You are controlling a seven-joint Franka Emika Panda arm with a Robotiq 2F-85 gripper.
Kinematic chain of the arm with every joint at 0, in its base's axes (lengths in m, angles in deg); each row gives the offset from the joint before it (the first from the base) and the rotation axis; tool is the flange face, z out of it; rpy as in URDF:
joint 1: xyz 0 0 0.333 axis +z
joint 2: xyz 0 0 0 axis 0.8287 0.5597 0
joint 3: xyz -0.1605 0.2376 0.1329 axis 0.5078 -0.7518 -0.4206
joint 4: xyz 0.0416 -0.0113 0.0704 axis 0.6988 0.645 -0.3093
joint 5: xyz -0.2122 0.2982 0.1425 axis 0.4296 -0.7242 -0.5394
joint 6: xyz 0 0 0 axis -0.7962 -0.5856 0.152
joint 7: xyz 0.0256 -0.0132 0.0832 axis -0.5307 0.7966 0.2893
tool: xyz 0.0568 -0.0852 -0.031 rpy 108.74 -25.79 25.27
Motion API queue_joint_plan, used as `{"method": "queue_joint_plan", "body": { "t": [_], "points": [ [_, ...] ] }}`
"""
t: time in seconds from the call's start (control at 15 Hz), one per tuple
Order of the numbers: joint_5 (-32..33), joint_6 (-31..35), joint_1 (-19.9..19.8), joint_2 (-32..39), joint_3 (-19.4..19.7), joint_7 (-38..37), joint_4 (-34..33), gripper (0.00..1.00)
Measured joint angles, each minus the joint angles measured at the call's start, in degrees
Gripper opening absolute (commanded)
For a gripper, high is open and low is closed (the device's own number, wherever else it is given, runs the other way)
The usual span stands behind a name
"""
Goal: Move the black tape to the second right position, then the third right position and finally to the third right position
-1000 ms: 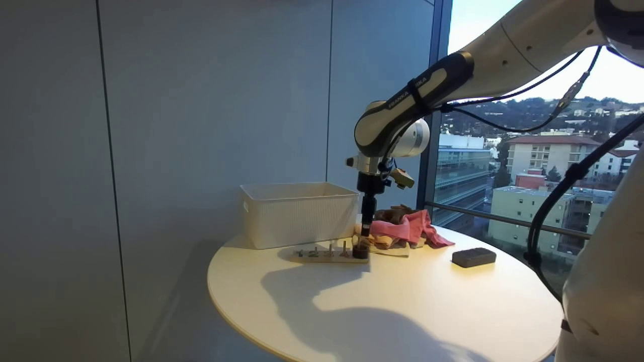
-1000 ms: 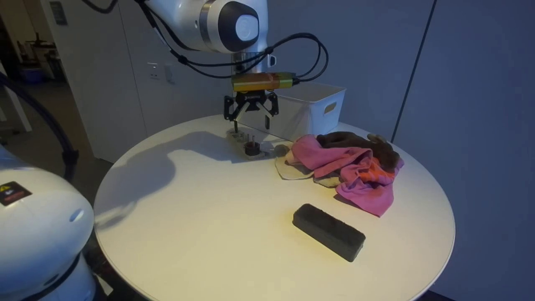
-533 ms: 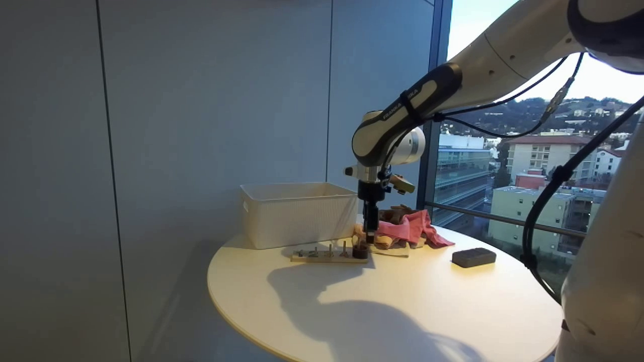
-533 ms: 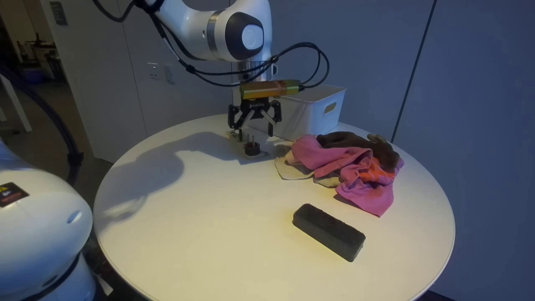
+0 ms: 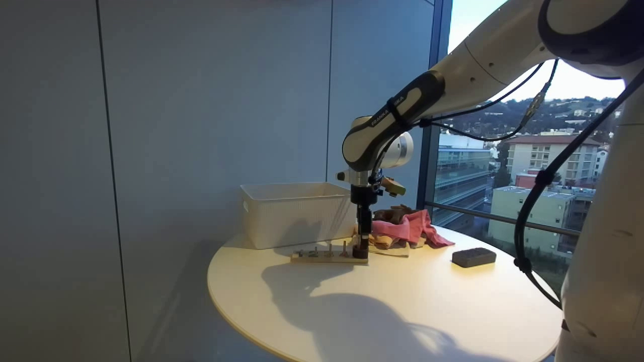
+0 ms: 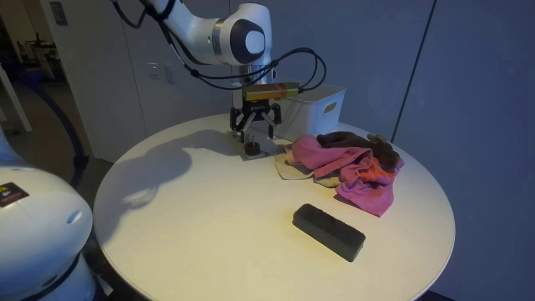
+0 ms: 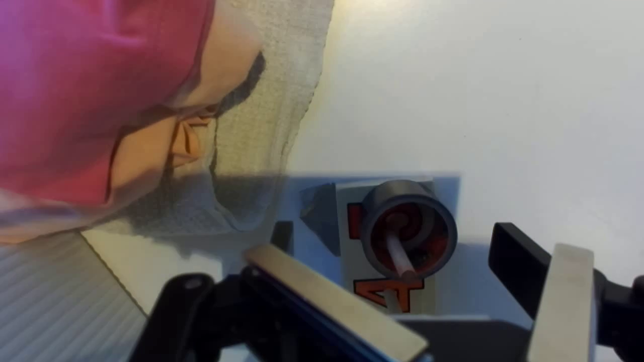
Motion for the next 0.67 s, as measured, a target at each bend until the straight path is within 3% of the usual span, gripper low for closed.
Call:
{"method": "queue_joint_plan", "body": {
  "t": [0.4, 0.67],
  "points": [
    [0.86, -7.28, -0.3, 4.35, -0.88, -4.96, -5.18, 1.0],
    [0.86, -7.55, -0.53, 4.83, -1.11, -5.04, -5.12, 1.0]
  ]
}}
